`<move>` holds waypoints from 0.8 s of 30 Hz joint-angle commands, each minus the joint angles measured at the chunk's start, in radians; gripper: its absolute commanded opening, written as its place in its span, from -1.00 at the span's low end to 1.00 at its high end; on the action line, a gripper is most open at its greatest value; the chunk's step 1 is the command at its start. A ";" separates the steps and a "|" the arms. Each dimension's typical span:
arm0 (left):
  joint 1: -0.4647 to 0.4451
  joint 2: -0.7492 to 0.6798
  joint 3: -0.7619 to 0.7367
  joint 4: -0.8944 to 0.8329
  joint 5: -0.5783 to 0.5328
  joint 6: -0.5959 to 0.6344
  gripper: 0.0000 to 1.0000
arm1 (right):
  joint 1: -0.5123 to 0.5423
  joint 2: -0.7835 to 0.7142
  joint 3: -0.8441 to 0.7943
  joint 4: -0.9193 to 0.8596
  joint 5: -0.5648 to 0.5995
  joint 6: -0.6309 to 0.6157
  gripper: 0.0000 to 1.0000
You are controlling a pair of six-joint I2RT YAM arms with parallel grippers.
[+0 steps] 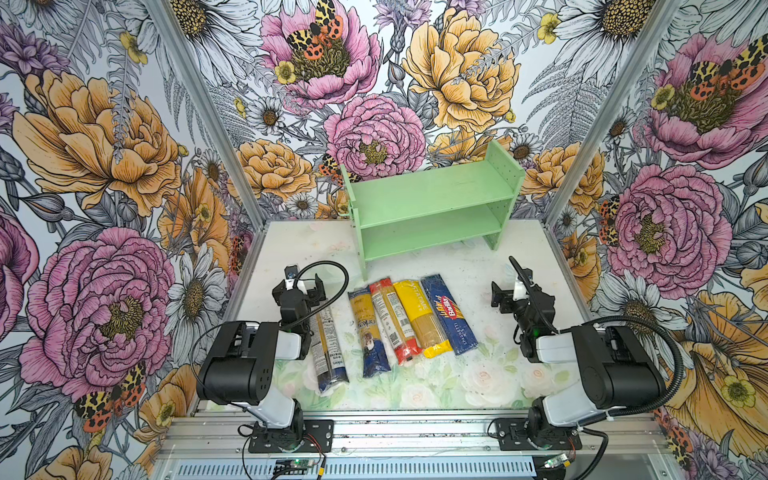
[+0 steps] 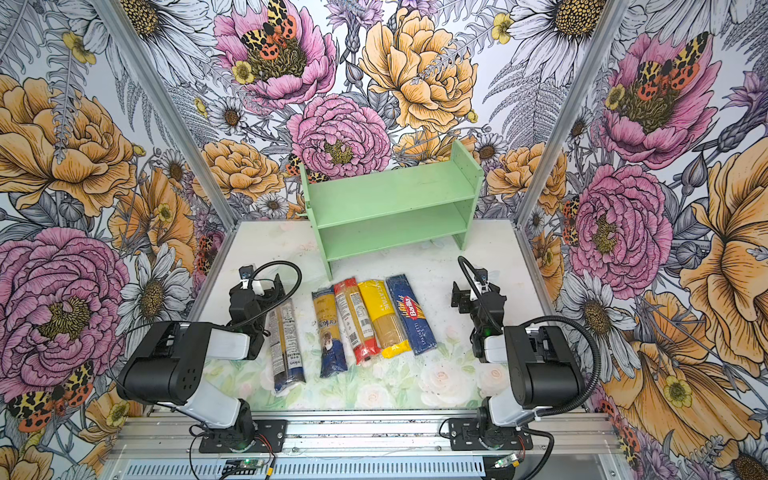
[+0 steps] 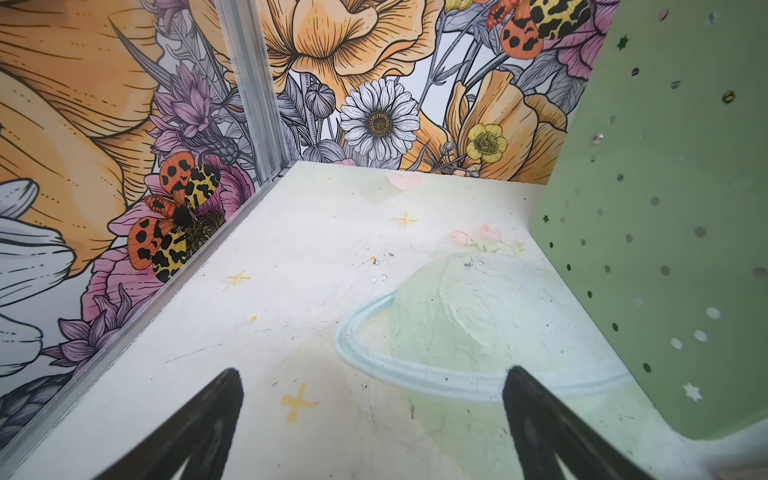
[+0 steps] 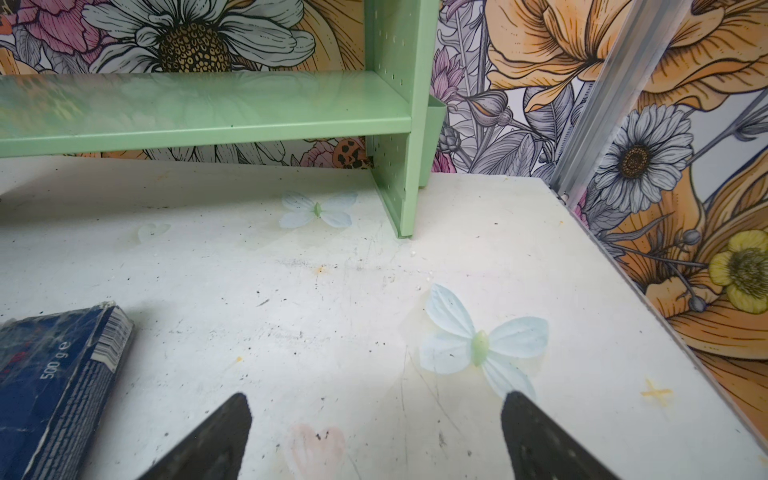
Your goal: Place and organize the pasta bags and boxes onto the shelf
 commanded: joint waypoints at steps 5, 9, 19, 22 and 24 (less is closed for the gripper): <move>-0.010 -0.014 -0.002 0.033 -0.002 0.018 0.97 | 0.009 -0.039 -0.006 0.038 0.012 -0.009 0.92; -0.012 -0.014 -0.009 0.043 0.018 0.029 0.98 | 0.008 -0.067 0.013 -0.021 0.005 -0.010 0.92; -0.025 -0.030 -0.035 0.086 0.010 0.046 0.98 | 0.009 -0.166 0.100 -0.267 -0.010 -0.008 0.92; -0.026 -0.047 -0.043 0.089 0.004 0.044 0.98 | 0.010 -0.208 0.133 -0.358 -0.015 -0.002 0.91; -0.028 -0.067 -0.041 0.068 -0.003 0.046 0.98 | 0.011 -0.238 0.162 -0.432 -0.021 0.007 0.90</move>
